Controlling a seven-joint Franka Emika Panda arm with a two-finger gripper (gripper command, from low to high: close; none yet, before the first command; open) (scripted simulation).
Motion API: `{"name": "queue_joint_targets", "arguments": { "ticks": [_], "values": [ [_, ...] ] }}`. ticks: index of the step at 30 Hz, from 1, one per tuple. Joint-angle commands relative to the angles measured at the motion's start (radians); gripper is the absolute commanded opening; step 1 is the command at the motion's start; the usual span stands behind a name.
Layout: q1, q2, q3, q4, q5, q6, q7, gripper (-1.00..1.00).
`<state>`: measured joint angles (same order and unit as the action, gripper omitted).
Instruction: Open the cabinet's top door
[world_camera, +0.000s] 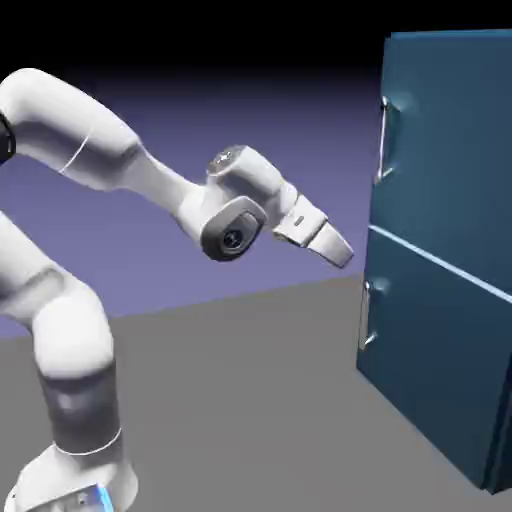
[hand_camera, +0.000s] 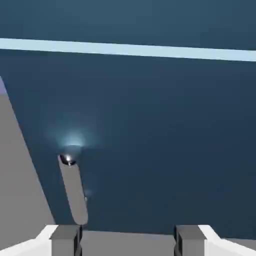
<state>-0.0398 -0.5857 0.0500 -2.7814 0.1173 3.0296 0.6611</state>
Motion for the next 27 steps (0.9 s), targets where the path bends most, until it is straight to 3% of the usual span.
{"name": "queue_joint_targets", "arguments": {
  "ticks": [1,27],
  "values": [
    [-0.019,-0.006,0.019,0.011,0.044,-0.003,-0.030,0.00],
    [-0.519,-0.157,0.500,0.286,1.174,-0.074,-0.800,0.00]
  ]
}}
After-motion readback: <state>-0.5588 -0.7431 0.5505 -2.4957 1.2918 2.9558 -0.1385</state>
